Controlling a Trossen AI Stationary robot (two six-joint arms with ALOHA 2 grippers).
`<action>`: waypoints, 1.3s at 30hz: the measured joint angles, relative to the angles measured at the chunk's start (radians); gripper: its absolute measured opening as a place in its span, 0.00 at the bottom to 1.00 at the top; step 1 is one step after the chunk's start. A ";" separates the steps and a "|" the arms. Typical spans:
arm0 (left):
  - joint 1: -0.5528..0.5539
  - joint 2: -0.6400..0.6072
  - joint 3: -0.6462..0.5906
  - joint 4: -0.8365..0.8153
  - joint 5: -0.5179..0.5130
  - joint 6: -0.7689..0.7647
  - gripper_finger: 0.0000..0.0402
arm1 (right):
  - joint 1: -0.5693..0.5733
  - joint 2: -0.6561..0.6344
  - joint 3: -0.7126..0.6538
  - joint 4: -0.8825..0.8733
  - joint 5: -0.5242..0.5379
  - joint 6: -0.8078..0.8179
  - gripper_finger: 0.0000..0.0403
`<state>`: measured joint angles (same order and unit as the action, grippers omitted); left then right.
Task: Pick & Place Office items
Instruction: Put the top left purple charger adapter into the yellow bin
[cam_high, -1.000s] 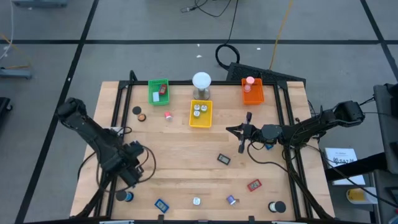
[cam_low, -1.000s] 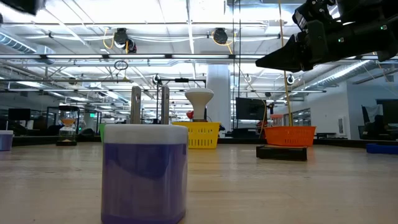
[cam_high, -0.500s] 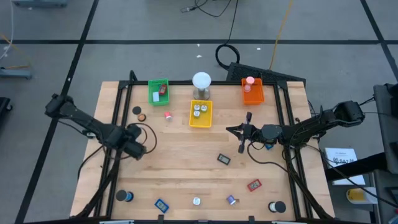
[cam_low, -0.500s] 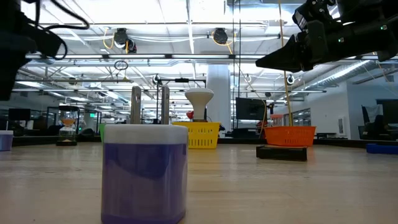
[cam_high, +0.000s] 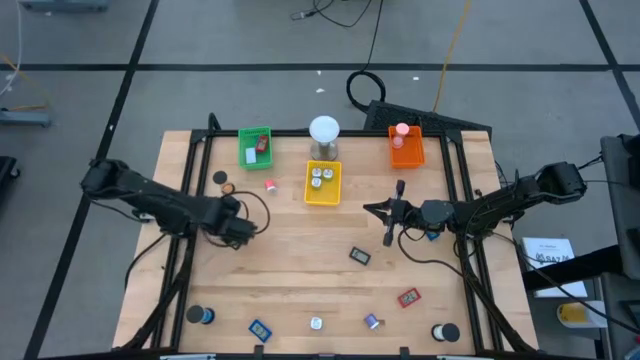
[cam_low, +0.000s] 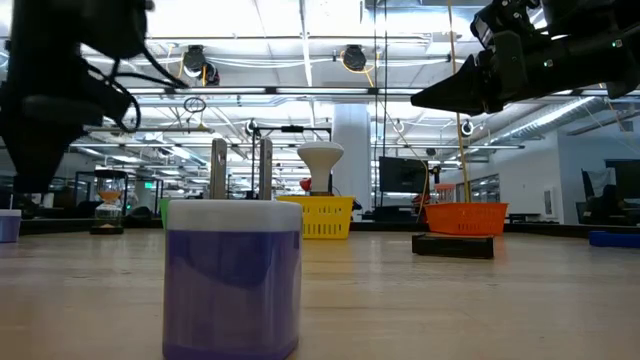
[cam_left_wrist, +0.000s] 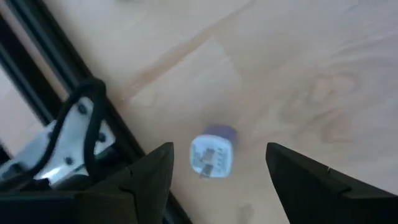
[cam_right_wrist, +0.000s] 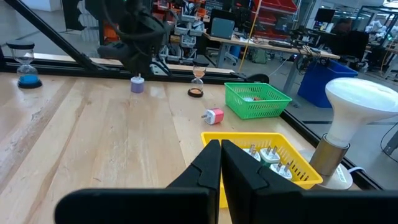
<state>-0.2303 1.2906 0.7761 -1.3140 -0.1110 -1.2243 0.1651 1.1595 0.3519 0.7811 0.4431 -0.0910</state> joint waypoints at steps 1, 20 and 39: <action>0.018 0.016 0.000 0.000 -0.001 0.016 0.64 | 0.000 0.000 0.000 0.000 0.000 0.000 0.01; 0.030 0.241 0.000 0.059 0.101 0.117 0.64 | 0.000 0.000 0.000 0.000 0.000 0.000 0.01; -0.132 0.261 0.021 0.141 0.193 0.114 0.42 | 0.000 0.000 0.000 0.000 0.000 0.000 0.01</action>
<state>-0.3628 1.5517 0.7969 -1.1727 0.0816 -1.1103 0.1650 1.1595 0.3519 0.7811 0.4431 -0.0910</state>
